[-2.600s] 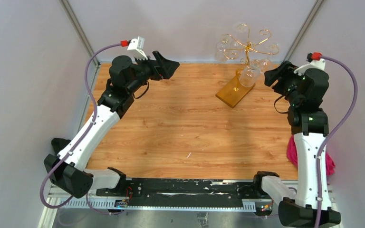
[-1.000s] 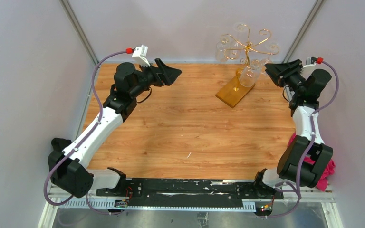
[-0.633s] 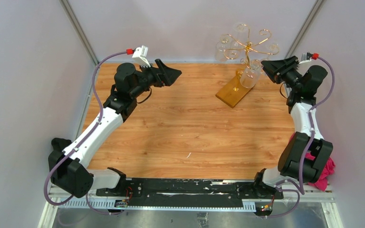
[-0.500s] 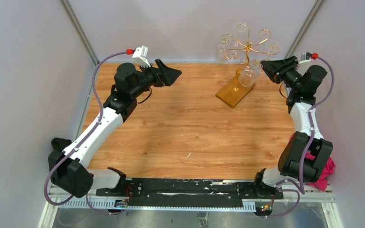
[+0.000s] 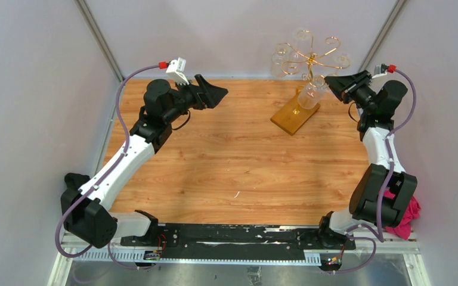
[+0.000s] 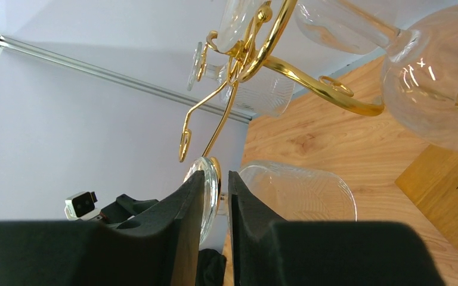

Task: Take the wine glass off the wine glass rack

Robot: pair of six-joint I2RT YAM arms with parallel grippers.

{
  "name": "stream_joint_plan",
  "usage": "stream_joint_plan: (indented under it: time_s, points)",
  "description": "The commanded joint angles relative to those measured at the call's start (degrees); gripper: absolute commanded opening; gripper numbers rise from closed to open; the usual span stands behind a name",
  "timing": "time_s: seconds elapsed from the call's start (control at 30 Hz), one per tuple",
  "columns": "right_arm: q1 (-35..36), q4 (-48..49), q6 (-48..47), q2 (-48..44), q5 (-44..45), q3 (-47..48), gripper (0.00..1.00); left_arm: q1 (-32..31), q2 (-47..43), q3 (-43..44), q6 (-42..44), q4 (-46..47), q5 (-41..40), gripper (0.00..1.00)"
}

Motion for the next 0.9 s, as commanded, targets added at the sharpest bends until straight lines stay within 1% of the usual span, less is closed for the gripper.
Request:
stream_joint_plan:
  time_s: [0.0,0.3,0.53,0.6,0.67,0.87]
  points:
    - [0.9,-0.5,0.5,0.2,-1.4,1.7,0.24,0.5,-0.8,-0.6,0.9,1.1,0.1,0.85]
    - [0.7,-4.6,-0.8,-0.7,-0.9,2.8,0.12,0.5,-0.3,-0.4,0.7,1.0,0.3,0.85]
    - [0.4,-6.1,-0.8,-1.2,-0.9,4.2,0.1,0.5,-0.3,-0.3,0.8,1.0,0.4,0.85]
    - [0.1,-6.4,-0.8,-1.3,-1.0,4.5,0.07,0.5,-0.3,-0.5,0.8,1.1,0.5,0.85]
    - [-0.3,-6.9,-1.0,-1.5,-1.0,4.7,0.01,0.5,-0.5,-0.6,0.9,1.1,0.5,0.85]
    - [-0.8,-8.3,-2.1,-1.9,-1.2,5.5,0.0,0.5,-0.6,-0.8,0.8,1.1,0.7,0.85]
